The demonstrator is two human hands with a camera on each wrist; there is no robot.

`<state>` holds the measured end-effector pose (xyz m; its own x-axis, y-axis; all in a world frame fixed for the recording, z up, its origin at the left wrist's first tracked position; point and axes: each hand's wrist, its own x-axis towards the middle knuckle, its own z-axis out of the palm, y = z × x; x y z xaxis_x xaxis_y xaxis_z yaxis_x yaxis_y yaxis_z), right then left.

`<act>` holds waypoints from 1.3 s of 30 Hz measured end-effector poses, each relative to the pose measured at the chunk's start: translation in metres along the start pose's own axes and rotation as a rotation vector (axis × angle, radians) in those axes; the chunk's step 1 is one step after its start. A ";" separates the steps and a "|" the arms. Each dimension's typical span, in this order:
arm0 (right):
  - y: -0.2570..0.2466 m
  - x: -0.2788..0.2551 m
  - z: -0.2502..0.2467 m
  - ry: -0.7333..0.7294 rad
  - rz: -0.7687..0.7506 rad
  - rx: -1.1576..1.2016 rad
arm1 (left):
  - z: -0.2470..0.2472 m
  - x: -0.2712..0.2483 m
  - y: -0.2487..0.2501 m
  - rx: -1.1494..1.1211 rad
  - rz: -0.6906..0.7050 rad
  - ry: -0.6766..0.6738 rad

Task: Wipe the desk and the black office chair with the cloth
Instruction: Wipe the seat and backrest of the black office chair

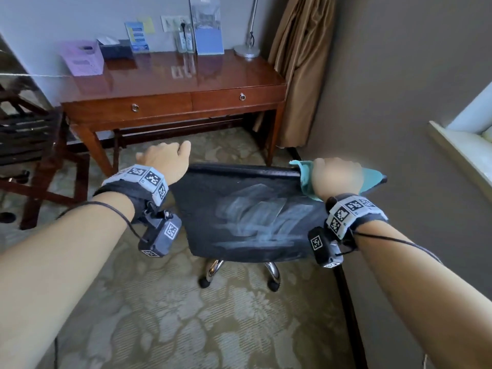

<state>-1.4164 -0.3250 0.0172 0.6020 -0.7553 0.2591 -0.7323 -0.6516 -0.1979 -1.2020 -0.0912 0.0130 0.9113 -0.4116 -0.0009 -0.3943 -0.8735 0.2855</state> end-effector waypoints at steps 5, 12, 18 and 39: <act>-0.045 -0.009 0.005 -0.010 -0.016 -0.086 | 0.021 0.014 -0.003 -0.116 0.017 0.001; -0.164 -0.038 0.032 0.035 -0.189 -0.122 | 0.014 0.023 -0.023 -0.028 0.132 0.019; -0.184 -0.047 0.041 0.222 -0.204 -0.092 | 0.014 0.027 -0.036 -0.111 0.122 0.135; -0.215 -0.038 0.109 1.046 -0.599 -0.116 | 0.064 0.071 -0.082 -1.144 0.640 0.359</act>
<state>-1.2476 -0.1637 -0.0533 0.3459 0.1211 0.9304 -0.4826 -0.8274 0.2871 -1.1122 -0.0654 -0.0713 0.6567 -0.4175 0.6281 -0.5983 0.2187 0.7709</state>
